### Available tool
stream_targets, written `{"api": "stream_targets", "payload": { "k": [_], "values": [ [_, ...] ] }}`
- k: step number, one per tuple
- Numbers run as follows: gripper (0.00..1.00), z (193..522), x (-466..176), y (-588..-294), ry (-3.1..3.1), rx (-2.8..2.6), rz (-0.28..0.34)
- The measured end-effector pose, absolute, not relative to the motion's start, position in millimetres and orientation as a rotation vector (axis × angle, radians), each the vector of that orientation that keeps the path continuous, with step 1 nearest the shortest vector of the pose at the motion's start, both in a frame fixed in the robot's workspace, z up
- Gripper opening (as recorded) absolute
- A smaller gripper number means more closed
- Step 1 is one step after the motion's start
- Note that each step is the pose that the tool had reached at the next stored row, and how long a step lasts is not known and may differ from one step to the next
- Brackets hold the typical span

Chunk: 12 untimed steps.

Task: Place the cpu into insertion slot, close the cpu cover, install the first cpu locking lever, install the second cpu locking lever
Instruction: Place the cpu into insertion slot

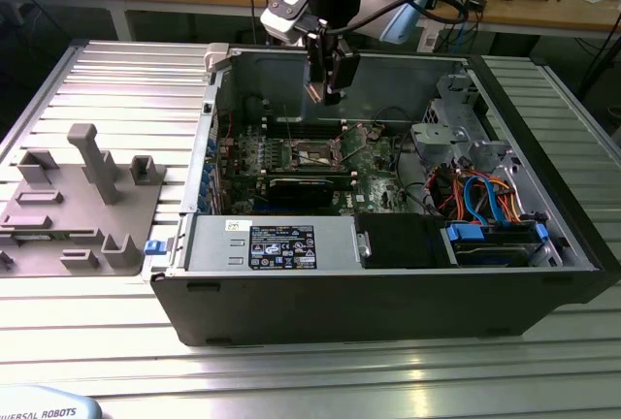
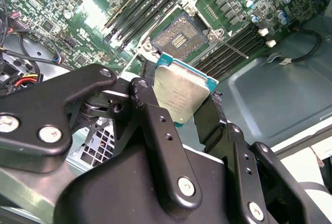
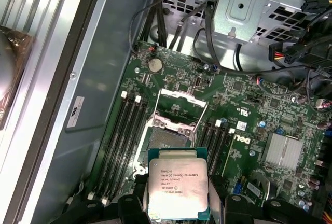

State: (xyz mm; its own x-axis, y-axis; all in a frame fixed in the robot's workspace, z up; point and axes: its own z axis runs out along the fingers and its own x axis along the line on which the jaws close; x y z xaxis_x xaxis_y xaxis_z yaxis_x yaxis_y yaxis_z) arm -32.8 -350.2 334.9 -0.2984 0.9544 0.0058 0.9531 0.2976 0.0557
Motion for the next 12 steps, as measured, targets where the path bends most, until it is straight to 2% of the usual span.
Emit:
{"api": "stream_targets", "payload": {
  "k": [12],
  "values": [
    [0.54,334.7,-32.8,-350.2,2.460,1.905,0.074]
  ]
}}
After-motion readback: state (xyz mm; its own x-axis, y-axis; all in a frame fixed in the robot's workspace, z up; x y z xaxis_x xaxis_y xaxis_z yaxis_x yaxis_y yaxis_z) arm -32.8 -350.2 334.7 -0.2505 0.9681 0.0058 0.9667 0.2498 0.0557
